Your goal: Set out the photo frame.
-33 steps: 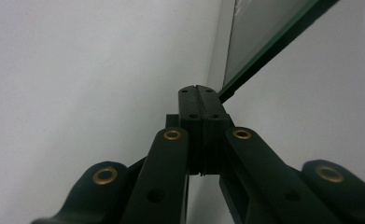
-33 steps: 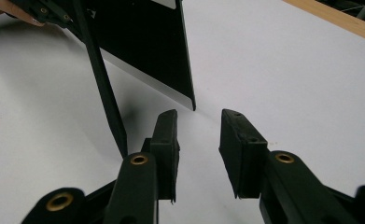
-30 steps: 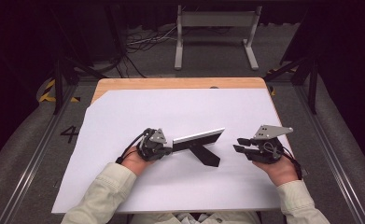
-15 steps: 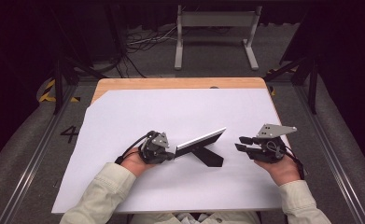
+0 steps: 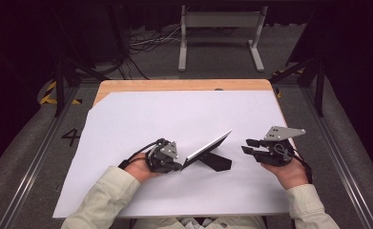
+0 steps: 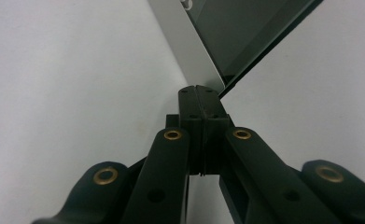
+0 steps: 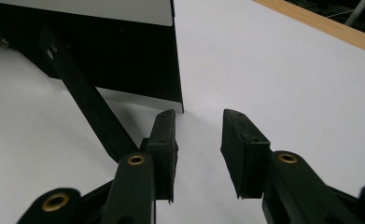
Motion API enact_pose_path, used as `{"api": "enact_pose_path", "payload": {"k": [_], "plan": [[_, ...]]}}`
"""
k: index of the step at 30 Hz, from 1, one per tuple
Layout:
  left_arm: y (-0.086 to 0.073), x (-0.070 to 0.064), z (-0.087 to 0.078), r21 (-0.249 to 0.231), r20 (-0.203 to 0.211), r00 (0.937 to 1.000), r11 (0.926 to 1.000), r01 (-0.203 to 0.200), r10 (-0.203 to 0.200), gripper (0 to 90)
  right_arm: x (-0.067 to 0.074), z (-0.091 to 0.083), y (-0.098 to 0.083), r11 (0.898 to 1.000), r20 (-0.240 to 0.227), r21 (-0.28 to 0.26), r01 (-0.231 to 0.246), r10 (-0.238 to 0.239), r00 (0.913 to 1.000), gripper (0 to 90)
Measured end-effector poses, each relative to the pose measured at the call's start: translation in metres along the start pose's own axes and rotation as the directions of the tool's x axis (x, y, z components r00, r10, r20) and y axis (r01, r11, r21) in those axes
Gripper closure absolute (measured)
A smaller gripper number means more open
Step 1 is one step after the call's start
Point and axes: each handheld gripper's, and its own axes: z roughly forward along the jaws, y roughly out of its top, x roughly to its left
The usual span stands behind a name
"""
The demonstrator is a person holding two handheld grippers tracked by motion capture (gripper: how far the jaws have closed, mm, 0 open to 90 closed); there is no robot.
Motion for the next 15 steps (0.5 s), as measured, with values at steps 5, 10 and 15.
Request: {"api": "enact_pose_path", "payload": {"k": [5,10,15], "plan": [[0.003,-0.005,0.002,0.01,0.036,0.999,0.9996,-0.027,0.027,90.0,0.0,-0.001,0.0,1.0,0.002,-0.001,-0.002,0.002,1.0,65.0],[0.007,-0.01,0.004,0.019,0.066,0.9969,0.9989,-0.043,0.042,90.0,-0.001,-0.002,0.0,1.0,0.005,-0.002,-0.003,0.003,1.0,64.9],[0.011,-0.014,0.008,0.019,0.111,0.9927,0.9986,-0.05,0.048,90.0,0.0,-0.003,0.0,1.0,0.006,-0.004,-0.003,0.003,1.0,64.9]]}}
